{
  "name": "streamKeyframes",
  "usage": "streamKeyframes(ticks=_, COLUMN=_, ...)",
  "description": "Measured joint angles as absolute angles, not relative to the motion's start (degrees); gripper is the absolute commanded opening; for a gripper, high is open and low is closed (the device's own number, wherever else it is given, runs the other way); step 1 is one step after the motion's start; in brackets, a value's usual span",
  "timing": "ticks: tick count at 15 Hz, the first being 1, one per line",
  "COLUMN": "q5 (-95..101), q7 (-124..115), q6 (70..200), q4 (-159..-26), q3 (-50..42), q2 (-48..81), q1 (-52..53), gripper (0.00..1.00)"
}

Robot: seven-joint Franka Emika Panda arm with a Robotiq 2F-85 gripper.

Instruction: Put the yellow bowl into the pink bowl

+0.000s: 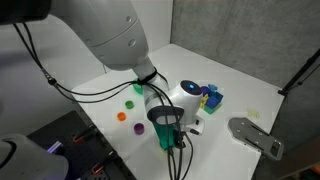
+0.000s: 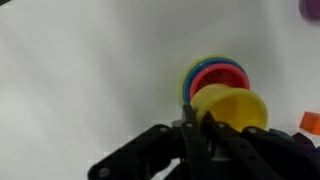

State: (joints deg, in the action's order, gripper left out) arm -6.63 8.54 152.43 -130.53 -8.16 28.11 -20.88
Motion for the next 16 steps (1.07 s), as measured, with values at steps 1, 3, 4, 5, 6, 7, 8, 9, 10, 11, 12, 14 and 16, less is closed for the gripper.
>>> streamKeyframes(ticks=1, q5=-6.6, q7=9.4, q6=152.5, q4=-131.0, q3=-8.2, q2=28.2, q1=-21.0, gripper=0.04)
streamKeyframes(ticks=3, q5=-6.6, q7=10.6, q6=152.8, q4=-131.7, q3=-8.1, q2=28.3, q1=-21.0, gripper=0.04)
streamKeyframes(ticks=4, q5=-6.6, q7=11.2, q6=153.2, q4=-132.1, q3=-8.0, q2=28.4, q1=-21.0, gripper=0.04)
streamKeyframes(ticks=5, q5=-6.6, q7=11.7, q6=153.7, q4=-132.3, q3=-7.9, q2=28.5, q1=-21.0, gripper=0.04)
streamKeyframes(ticks=6, q5=-6.6, q7=12.0, q6=154.2, q4=-132.5, q3=-7.8, q2=28.6, q1=-21.0, gripper=0.04)
streamKeyframes(ticks=7, q5=-6.6, q7=12.3, q6=154.6, q4=-132.6, q3=-7.6, q2=28.7, q1=-21.0, gripper=0.04)
streamKeyframes(ticks=8, q5=-6.6, q7=12.6, q6=155.2, q4=-132.7, q3=-7.5, q2=28.8, q1=-21.0, gripper=0.04)
streamKeyframes(ticks=9, q5=-6.6, q7=12.8, q6=155.9, q4=-132.9, q3=-7.3, q2=28.9, q1=-21.0, gripper=0.04)
streamKeyframes(ticks=10, q5=-6.6, q7=13.0, q6=156.5, q4=-133.1, q3=-7.1, q2=29.0, q1=-21.1, gripper=0.04)
streamKeyframes(ticks=11, q5=-6.6, q7=13.3, q6=157.3, q4=-133.2, q3=-6.9, q2=29.1, q1=-21.1, gripper=0.04)
streamKeyframes(ticks=12, q5=-6.6, q7=13.6, q6=158.1, q4=-133.4, q3=-6.6, q2=29.2, q1=-21.2, gripper=0.04)
streamKeyframes(ticks=14, q5=-6.6, q7=13.8, q6=159.2, q4=-133.6, q3=-6.0, q2=29.6, q1=-21.5, gripper=0.06)
streamKeyframes(ticks=16, q5=-6.6, q7=14.0, q6=159.9, q4=-133.6, q3=-5.2, q2=29.9, q1=-22.1, gripper=0.36)
